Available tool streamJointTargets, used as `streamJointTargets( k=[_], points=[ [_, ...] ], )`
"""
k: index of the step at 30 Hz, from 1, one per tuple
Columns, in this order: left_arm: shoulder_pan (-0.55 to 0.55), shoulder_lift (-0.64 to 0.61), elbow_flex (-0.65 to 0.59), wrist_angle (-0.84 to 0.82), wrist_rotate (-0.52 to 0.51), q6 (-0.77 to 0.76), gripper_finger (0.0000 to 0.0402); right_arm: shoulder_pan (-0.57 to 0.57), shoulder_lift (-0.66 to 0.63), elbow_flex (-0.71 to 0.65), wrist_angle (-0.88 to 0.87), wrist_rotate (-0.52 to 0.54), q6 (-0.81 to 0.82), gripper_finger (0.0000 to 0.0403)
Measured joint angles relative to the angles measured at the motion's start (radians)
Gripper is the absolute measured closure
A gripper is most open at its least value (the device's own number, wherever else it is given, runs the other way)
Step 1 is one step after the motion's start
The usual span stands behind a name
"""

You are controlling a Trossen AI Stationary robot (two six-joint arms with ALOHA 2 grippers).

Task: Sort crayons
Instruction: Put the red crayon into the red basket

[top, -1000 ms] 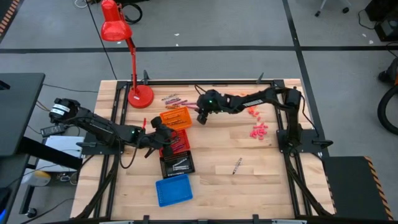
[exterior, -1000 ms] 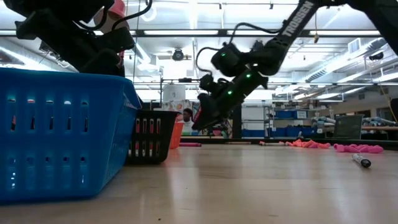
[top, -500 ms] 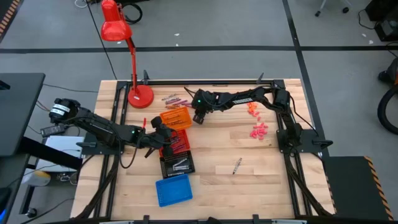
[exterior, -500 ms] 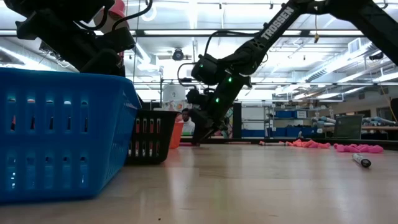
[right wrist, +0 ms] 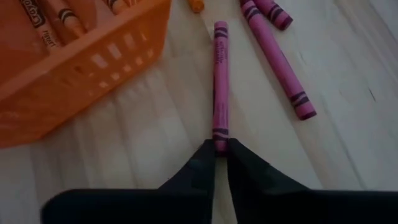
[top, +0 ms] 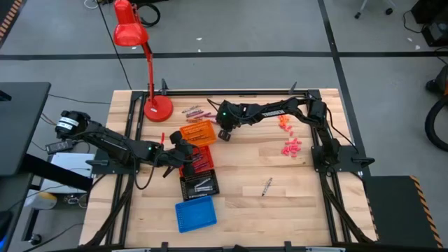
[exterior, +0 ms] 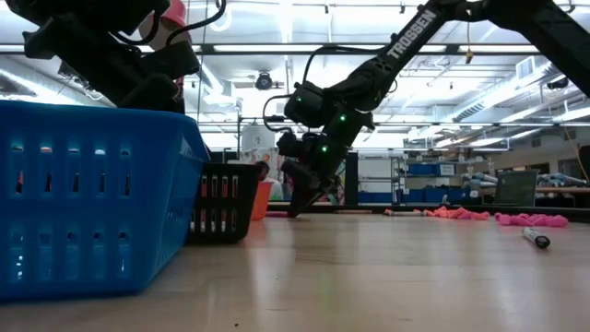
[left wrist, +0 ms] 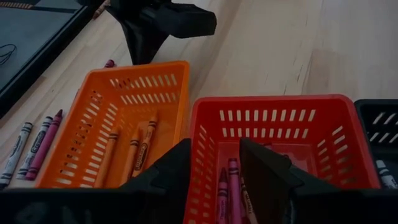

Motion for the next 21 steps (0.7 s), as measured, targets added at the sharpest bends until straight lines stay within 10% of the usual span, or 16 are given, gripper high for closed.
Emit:
streamJointTargets(
  k=[21],
  points=[
    [0.000, 0.000, 0.000, 0.014, 0.046, 0.001, 0.0253, 0.027, -0.040, -0.001, -0.003, -0.018, -0.087, 0.0259]
  ],
)
